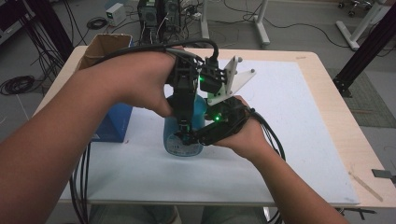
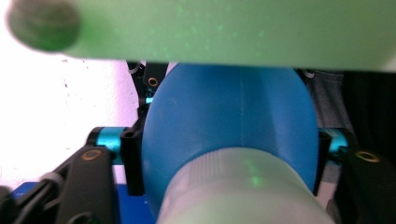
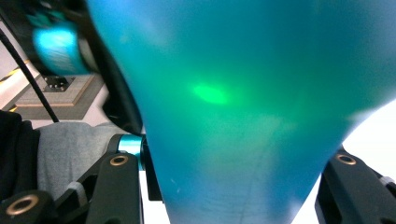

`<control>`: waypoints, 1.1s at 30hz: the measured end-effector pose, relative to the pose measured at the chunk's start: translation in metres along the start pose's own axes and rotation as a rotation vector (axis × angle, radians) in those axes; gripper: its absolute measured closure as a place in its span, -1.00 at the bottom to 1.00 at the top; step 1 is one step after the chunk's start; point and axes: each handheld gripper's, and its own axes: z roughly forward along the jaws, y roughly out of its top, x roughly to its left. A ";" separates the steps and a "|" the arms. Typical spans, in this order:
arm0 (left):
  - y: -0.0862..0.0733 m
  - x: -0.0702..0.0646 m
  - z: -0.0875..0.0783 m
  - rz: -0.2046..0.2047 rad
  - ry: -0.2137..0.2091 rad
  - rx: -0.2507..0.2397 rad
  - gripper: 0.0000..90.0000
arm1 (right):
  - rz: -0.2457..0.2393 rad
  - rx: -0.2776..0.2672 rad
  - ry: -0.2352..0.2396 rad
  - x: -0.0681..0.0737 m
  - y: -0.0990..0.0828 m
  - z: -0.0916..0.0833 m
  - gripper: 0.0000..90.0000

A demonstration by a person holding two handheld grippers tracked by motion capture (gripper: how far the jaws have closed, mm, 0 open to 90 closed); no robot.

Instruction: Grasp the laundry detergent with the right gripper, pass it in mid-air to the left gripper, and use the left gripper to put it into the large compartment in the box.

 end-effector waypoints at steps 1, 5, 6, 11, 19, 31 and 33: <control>0.000 0.000 0.000 0.003 0.000 0.002 -0.15 | 0.000 0.000 0.002 0.000 0.000 0.000 0.03; -0.001 -0.003 -0.001 0.003 0.009 -0.006 -0.14 | -0.004 -0.002 0.008 0.000 0.000 0.000 0.03; -0.001 -0.003 -0.002 0.012 0.009 -0.004 -0.14 | -0.005 -0.003 0.011 0.001 0.001 0.000 0.03; -0.001 -0.005 -0.005 0.009 0.017 -0.012 -0.13 | -0.011 -0.019 0.021 0.001 0.001 -0.002 0.03; -0.001 -0.009 -0.011 0.016 0.016 -0.023 -0.13 | -0.042 -0.057 0.022 0.005 0.000 -0.008 -0.07; -0.009 -0.006 -0.014 -0.007 0.021 -0.013 -0.13 | -0.020 -0.014 0.015 0.006 -0.007 -0.023 -0.52; -0.009 -0.005 -0.014 -0.013 0.019 -0.012 -0.13 | -0.023 -0.003 0.015 0.007 -0.007 -0.025 -0.52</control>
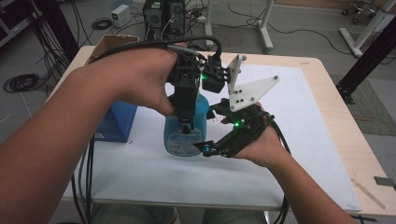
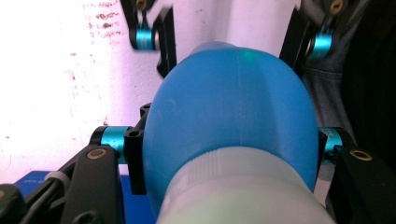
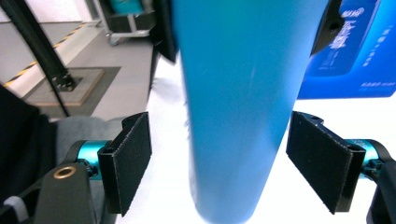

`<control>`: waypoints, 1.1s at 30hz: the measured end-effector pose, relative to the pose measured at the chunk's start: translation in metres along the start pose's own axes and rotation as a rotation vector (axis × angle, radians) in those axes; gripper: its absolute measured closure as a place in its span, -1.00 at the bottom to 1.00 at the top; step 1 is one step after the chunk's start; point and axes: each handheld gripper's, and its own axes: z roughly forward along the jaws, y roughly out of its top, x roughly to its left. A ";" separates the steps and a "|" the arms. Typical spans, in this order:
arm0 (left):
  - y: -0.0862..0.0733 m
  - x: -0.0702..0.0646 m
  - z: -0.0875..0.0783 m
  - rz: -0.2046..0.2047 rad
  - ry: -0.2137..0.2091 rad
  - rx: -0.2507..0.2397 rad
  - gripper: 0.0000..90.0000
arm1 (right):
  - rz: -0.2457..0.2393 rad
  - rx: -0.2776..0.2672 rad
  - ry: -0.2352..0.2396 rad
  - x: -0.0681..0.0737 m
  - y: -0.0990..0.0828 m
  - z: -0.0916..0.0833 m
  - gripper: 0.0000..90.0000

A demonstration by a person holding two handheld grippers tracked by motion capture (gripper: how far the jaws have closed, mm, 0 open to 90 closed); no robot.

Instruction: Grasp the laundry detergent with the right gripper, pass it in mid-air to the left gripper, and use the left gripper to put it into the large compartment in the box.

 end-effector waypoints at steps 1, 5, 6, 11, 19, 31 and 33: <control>0.000 0.001 -0.001 -0.004 -0.004 0.002 -0.13 | -0.004 0.017 -0.012 0.000 0.000 -0.002 -0.52; -0.001 0.002 -0.003 -0.013 -0.007 0.016 -0.13 | 0.002 0.040 -0.026 0.000 -0.001 -0.009 -0.73; -0.001 0.002 -0.004 -0.015 -0.006 0.018 -0.13 | 0.005 0.042 -0.026 0.001 -0.002 -0.011 -0.73; -0.002 0.003 -0.007 -0.021 0.003 0.018 -0.13 | 0.006 0.047 -0.038 0.000 0.000 -0.019 -0.73; -0.008 0.006 -0.018 -0.047 0.000 0.025 -0.14 | 0.004 0.088 -0.101 -0.002 0.002 -0.029 -0.98; -0.033 0.018 -0.068 -0.175 0.007 -0.009 -0.14 | -0.115 0.424 -0.199 -0.006 0.022 -0.063 -0.99; -0.039 0.022 -0.080 -0.203 0.005 -0.022 -0.14 | -0.129 0.503 -0.202 -0.007 0.026 -0.068 -0.99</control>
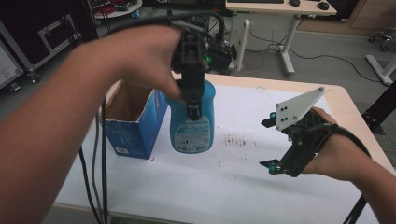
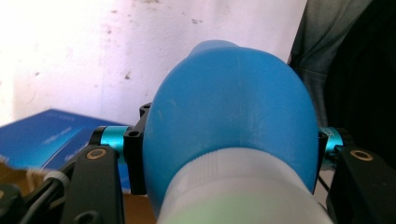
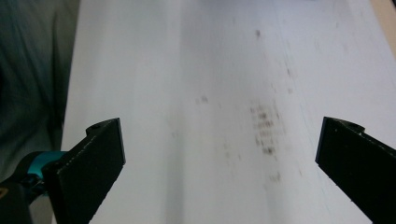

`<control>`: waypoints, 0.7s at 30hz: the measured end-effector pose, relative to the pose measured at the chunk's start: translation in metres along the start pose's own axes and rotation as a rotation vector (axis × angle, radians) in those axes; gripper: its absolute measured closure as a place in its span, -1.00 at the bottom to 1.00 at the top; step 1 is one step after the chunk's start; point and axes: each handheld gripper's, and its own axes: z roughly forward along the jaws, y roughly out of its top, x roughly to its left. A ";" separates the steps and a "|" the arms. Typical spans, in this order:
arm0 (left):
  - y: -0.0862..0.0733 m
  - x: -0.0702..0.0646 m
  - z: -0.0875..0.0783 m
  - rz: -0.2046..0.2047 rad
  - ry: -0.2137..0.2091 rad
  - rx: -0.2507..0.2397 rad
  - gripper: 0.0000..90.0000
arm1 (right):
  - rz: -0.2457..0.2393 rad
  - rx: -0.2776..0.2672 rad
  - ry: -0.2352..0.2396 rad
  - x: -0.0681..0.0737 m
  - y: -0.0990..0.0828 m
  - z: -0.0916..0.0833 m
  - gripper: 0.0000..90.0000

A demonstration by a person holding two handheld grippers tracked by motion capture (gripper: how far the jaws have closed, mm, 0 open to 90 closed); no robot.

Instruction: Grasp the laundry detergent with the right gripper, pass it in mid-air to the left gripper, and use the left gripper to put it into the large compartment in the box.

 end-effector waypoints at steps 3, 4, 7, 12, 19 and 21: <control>-0.007 0.008 -0.018 -0.047 0.003 -0.010 -0.14 | -0.002 0.061 -0.004 -0.005 -0.001 -0.009 -0.99; -0.010 0.010 -0.023 -0.066 0.004 -0.013 -0.14 | 0.008 0.066 -0.008 -0.008 -0.002 -0.014 -0.99; -0.019 0.019 -0.038 -0.127 0.014 -0.011 -0.14 | 0.026 0.052 -0.008 -0.014 -0.005 -0.024 -0.99; -0.039 0.035 -0.058 -0.240 0.042 -0.011 -0.14 | 0.042 0.093 0.009 -0.023 -0.011 -0.035 -0.99; -0.075 0.059 -0.071 -0.468 0.073 -0.028 -0.14 | 0.064 0.205 0.033 -0.040 -0.016 -0.051 -0.99; -0.083 0.066 -0.071 -0.532 0.088 -0.015 -0.14 | 0.071 0.228 0.034 -0.044 -0.017 -0.055 -0.99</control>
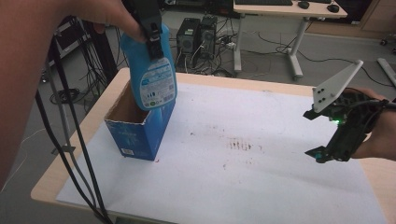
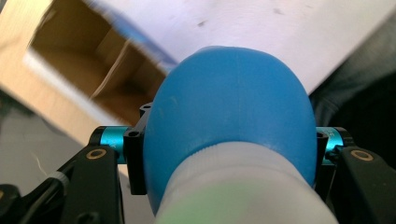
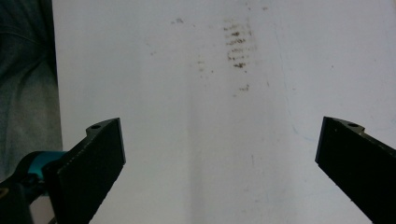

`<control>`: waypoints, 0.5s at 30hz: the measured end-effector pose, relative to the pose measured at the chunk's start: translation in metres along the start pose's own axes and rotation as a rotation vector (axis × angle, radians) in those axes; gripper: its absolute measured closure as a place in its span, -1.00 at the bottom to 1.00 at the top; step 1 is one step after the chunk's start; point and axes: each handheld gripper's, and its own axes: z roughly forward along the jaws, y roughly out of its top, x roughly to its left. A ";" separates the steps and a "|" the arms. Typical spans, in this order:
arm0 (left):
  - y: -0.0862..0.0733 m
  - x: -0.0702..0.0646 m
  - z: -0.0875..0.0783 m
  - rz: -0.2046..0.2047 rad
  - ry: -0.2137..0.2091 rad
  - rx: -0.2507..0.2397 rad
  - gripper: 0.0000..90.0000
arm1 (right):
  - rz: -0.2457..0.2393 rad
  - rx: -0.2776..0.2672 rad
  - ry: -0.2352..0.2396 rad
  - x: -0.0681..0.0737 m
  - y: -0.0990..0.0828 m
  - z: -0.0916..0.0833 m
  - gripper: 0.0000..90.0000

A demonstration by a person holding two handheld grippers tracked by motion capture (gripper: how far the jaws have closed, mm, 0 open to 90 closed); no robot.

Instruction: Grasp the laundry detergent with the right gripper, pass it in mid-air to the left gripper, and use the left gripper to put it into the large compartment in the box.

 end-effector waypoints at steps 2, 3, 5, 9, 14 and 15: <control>-0.003 0.008 0.002 -0.065 0.024 0.008 -0.14 | 0.009 0.025 0.003 -0.004 -0.001 -0.003 -0.99; -0.004 0.012 0.002 -0.090 0.034 0.020 -0.14 | 0.013 0.037 0.001 -0.006 -0.002 -0.004 -0.99; -0.009 0.022 0.003 -0.178 0.046 0.019 -0.14 | 0.012 0.053 -0.002 -0.009 -0.003 -0.006 -0.99; -0.017 0.038 0.005 -0.345 0.033 -0.035 -0.14 | 0.013 0.051 -0.006 -0.010 -0.003 -0.007 -0.99; -0.019 0.049 0.019 -0.418 0.050 -0.023 -0.14 | 0.016 0.062 -0.016 -0.011 -0.004 -0.005 -0.99; -0.019 0.051 0.022 -0.418 0.052 -0.013 -0.14 | 0.020 0.063 -0.013 -0.012 -0.004 -0.005 -0.99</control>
